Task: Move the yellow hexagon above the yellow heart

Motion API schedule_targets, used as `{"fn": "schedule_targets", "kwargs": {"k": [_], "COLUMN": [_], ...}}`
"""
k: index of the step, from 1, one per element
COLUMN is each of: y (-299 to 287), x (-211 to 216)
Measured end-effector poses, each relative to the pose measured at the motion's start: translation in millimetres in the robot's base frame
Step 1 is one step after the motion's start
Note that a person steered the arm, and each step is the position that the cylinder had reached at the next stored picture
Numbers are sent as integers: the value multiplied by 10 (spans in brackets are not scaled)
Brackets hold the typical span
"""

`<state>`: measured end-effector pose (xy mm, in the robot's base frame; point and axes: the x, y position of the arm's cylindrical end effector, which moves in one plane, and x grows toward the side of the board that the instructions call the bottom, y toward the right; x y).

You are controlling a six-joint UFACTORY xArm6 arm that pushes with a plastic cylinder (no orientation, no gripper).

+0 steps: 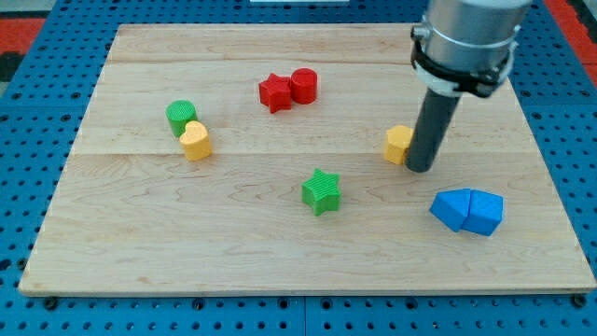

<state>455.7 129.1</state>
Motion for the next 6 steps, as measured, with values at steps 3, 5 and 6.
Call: {"fn": "schedule_targets", "kwargs": {"k": [3,5,6], "y": [164,-279,-1494], "x": [-227,-437,-366]}}
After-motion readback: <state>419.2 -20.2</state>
